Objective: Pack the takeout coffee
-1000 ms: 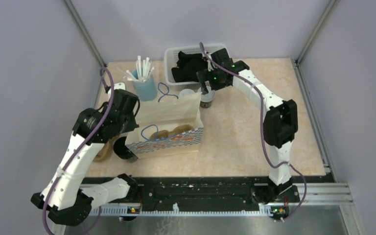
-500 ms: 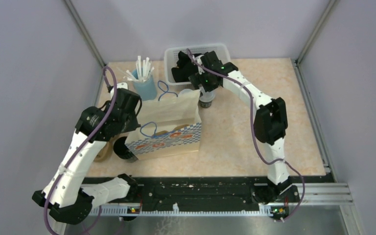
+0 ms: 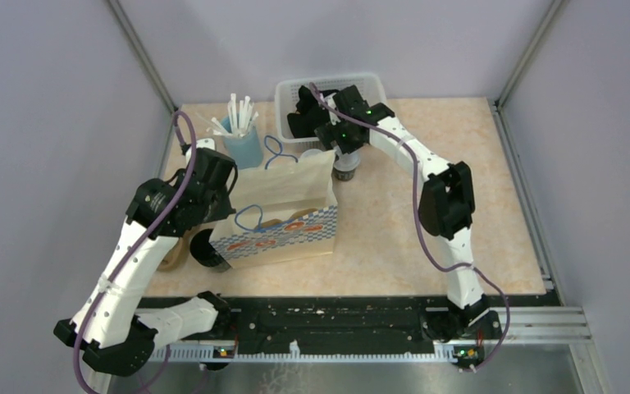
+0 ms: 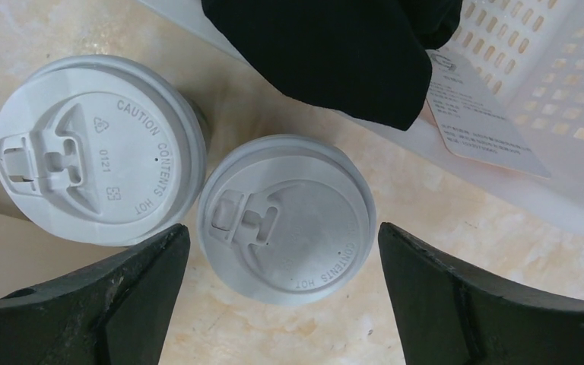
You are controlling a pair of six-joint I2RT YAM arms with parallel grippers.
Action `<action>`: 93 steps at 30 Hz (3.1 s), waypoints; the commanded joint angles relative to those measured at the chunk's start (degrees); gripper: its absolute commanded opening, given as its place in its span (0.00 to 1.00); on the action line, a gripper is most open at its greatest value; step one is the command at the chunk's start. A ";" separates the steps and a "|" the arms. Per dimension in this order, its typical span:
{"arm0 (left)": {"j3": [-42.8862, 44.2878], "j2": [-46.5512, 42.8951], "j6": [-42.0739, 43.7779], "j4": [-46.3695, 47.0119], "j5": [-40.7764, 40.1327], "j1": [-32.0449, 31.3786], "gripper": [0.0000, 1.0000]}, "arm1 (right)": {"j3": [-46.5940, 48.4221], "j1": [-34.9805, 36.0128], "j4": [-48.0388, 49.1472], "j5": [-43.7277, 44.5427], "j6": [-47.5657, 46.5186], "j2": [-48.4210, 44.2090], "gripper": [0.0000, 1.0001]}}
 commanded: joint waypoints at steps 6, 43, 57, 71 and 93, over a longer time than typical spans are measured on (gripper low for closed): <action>0.47 -0.35 0.95 1.87 -0.28 0.18 0.00 | 2.94 0.53 -0.68 0.35 -1.06 0.87 0.90; -0.31 -0.75 2.17 2.84 -0.55 0.20 0.00 | 6.19 1.04 -3.14 1.85 -0.27 2.46 0.90; 0.17 -0.73 2.42 2.57 -0.55 0.21 0.00 | 4.61 1.02 -2.91 1.11 0.25 3.29 0.90; 0.19 -0.62 2.25 2.66 -0.71 0.20 0.00 | 4.59 1.00 -3.57 1.13 0.00 4.00 0.82; -3.38 -3.41 15.32 20.04 18.36 0.19 0.00 | -22.68 -1.13 -5.69 7.40 2.63 -34.98 0.76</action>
